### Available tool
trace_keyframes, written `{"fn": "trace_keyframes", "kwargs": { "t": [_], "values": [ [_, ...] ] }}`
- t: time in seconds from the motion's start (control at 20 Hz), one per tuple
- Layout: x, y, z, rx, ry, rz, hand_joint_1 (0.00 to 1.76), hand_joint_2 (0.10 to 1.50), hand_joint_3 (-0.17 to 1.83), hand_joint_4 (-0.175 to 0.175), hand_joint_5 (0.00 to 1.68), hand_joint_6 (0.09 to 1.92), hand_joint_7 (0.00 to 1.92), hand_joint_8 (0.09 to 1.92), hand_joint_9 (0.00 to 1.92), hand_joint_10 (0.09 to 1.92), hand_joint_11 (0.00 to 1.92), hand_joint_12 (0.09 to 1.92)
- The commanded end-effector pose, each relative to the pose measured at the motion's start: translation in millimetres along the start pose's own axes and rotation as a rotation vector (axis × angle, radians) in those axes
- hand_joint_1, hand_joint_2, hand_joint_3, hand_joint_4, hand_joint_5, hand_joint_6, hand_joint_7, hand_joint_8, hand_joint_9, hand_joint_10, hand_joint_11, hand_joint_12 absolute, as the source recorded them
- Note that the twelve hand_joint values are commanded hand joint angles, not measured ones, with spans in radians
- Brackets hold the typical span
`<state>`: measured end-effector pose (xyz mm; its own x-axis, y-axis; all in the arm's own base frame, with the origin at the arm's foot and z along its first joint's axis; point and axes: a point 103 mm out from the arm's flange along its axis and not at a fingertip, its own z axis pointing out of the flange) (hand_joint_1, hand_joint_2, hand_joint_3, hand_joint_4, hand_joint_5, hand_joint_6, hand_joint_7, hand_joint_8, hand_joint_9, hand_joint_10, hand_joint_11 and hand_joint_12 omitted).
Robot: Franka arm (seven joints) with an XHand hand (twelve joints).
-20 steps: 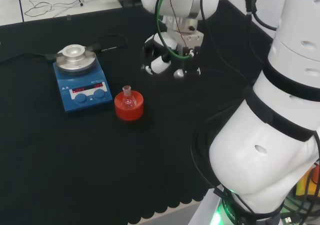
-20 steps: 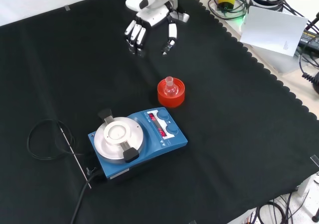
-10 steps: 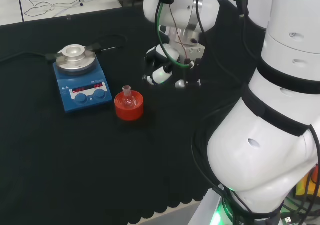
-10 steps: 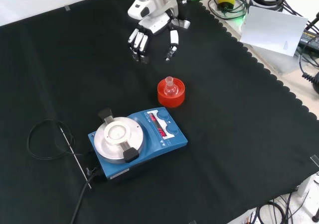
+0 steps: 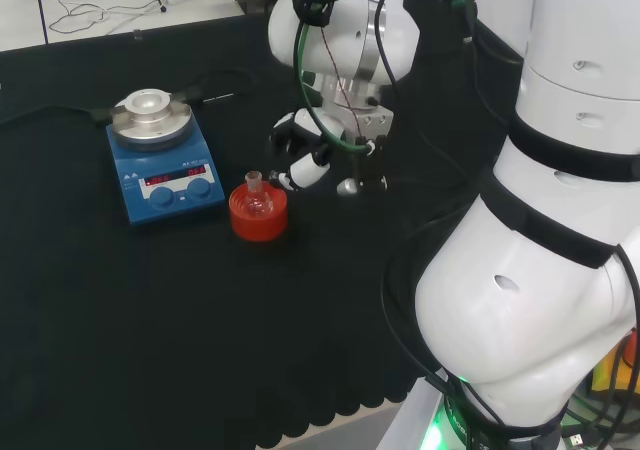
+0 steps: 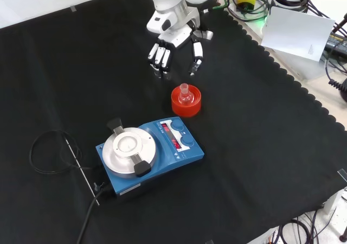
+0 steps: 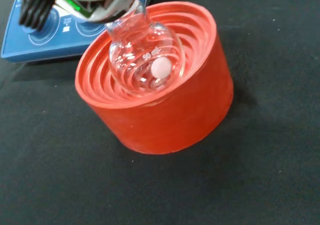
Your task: Pick up the round-bottom flask.
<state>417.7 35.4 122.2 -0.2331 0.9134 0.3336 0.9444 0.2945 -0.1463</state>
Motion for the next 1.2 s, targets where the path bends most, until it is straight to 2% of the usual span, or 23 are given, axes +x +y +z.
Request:
{"fn": "trace_keyframes", "kwargs": {
  "t": [0.05, 0.5, 1.2],
  "values": [
    [3, 2, 4, -0.001, -0.002, -0.008, 0.86, 0.58, 0.69, -0.065, 0.65, 0.71, 0.46, 0.72, 0.68, 0.63, 0.35, 1.33],
    [13, 19, 12, 0.007, 0.017, -0.030, 0.86, 0.58, 0.69, -0.066, 0.64, 0.72, 0.46, 0.72, 0.68, 0.63, 0.36, 1.33],
    [14, 26, 25, 0.032, 0.017, -0.044, 0.84, 0.58, 0.68, -0.068, 0.60, 0.73, 0.45, 0.72, 0.68, 0.62, 0.36, 1.33]
  ]
}}
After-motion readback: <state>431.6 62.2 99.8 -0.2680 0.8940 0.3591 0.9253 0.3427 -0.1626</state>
